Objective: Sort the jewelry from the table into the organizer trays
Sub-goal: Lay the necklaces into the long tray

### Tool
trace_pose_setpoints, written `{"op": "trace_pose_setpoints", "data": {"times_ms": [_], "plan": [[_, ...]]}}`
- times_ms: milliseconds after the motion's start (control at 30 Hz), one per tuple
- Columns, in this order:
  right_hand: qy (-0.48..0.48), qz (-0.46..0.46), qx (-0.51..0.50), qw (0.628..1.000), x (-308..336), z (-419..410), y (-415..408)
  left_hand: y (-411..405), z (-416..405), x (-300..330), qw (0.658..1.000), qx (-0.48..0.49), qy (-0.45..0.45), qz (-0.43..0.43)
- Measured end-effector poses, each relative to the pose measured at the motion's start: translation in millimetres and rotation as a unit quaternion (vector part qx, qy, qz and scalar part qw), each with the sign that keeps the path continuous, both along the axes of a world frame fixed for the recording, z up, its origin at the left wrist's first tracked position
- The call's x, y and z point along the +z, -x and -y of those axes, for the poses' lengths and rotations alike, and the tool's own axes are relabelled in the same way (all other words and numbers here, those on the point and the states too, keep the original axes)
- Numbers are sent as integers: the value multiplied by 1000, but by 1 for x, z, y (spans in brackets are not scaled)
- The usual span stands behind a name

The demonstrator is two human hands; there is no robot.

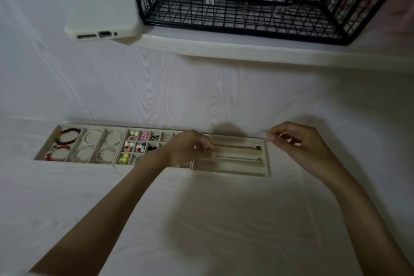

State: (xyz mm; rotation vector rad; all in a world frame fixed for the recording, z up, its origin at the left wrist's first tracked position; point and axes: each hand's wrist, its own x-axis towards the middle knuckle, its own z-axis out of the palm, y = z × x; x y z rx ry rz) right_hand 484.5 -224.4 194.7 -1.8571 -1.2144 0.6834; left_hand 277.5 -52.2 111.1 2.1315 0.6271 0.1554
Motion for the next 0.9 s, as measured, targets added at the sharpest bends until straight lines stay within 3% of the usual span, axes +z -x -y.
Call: {"op": "trace_pose_setpoints", "data": {"times_ms": [267,433,600,733,900], "plan": [[24,-1,-49,999,-31,3,-18,-22,-10,-20,995,2,-34,-90],[24,-18,-58,998,-48,9,-24,-26,-7,-27,997,26,-16,-74],[33,-19,-73,997,-64,11,-31,-34,-5,-38,992,10,-45,-120],[50,-33,-93,994,-91,9,-35,-35,-3,-50,971,-25,-121,-202],[124,1,-125,984,-146,2,-35,-28,-2,-67,949,-19,-210,-234]]}}
